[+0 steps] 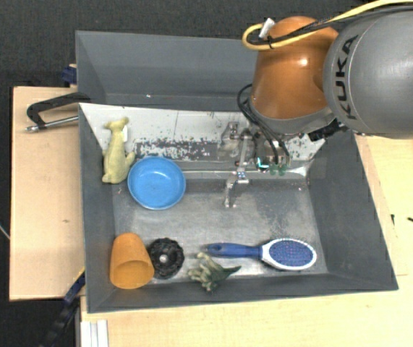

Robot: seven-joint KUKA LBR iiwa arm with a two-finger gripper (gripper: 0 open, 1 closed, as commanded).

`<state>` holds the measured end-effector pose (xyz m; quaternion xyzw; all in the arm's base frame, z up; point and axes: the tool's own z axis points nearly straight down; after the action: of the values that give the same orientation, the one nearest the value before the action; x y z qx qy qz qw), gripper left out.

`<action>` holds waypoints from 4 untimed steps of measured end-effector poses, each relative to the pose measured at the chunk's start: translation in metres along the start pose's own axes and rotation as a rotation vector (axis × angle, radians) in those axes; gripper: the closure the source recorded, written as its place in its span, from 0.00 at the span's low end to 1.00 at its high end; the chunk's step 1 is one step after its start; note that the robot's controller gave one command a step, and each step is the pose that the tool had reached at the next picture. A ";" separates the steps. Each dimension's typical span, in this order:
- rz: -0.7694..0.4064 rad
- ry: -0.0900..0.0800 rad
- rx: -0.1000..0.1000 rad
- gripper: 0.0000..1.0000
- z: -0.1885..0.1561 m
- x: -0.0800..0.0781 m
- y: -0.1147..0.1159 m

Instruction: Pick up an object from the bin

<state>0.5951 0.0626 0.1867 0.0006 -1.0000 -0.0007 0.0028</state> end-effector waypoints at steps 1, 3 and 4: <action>-0.184 -0.029 -0.001 0.00 0.114 0.074 0.070; -0.762 -0.023 0.002 0.00 0.113 0.087 -0.041; -0.850 -0.020 0.002 0.00 0.114 0.092 -0.066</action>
Offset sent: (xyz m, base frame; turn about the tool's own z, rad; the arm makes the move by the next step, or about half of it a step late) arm -0.0805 0.0671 -0.1167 -0.1826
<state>0.5029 -0.0031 0.0735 0.4130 -0.9107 -0.0007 -0.0076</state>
